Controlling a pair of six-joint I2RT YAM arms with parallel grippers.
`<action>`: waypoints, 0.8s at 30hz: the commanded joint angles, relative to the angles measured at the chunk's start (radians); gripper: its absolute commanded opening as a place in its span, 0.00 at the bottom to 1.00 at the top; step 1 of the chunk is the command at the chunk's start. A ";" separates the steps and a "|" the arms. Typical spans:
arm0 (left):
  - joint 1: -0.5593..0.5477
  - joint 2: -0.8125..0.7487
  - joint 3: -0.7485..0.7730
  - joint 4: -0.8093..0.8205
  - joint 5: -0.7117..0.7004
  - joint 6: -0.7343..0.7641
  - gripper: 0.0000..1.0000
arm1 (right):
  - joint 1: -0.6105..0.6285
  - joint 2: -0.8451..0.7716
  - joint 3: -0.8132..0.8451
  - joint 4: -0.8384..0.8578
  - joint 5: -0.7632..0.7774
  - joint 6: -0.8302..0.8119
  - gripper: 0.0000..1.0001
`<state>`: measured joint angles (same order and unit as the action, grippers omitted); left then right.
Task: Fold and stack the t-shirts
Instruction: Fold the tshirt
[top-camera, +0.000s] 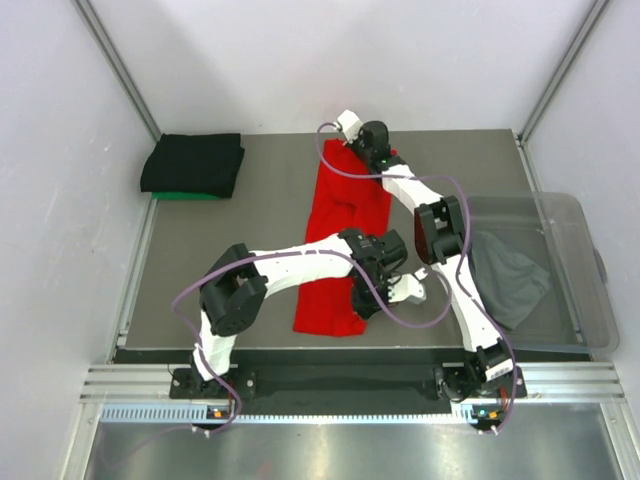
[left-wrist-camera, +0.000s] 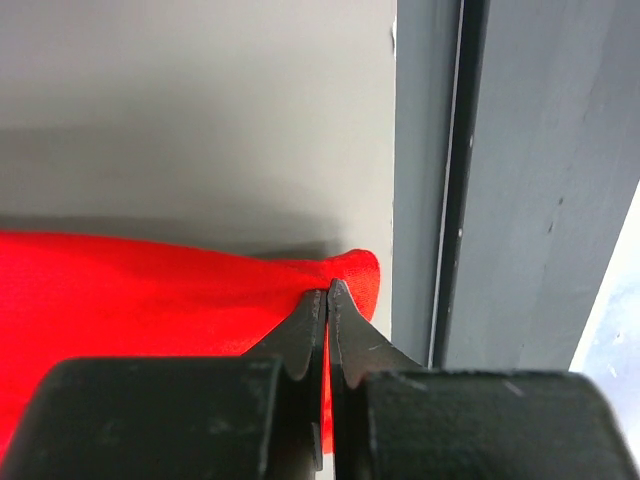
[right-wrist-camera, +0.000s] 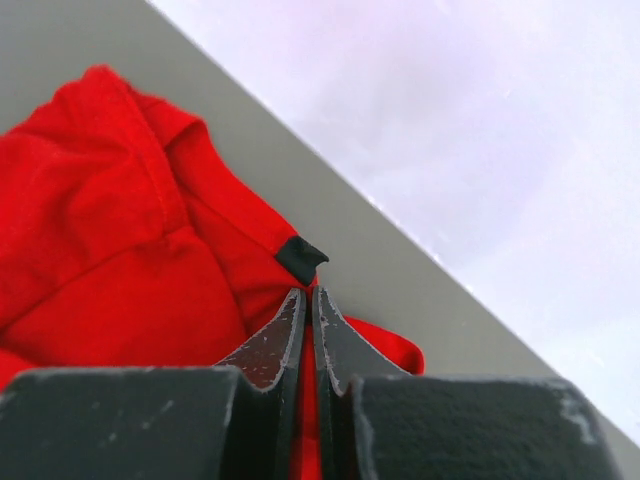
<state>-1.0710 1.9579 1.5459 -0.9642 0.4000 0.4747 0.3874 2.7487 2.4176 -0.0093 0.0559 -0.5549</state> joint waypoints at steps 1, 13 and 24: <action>-0.021 0.044 0.066 -0.002 0.071 -0.025 0.00 | 0.011 0.011 0.060 0.147 0.002 -0.025 0.00; -0.027 -0.019 0.210 0.055 0.074 -0.103 0.30 | 0.019 -0.237 -0.057 0.190 0.139 0.058 0.62; 0.202 -0.362 0.008 0.225 -0.106 -0.423 0.39 | 0.005 -1.016 -0.774 -0.171 0.039 0.523 0.83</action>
<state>-1.0573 1.7096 1.6394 -0.8581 0.3492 0.2813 0.3965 1.9522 1.7401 -0.0269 0.2165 -0.3065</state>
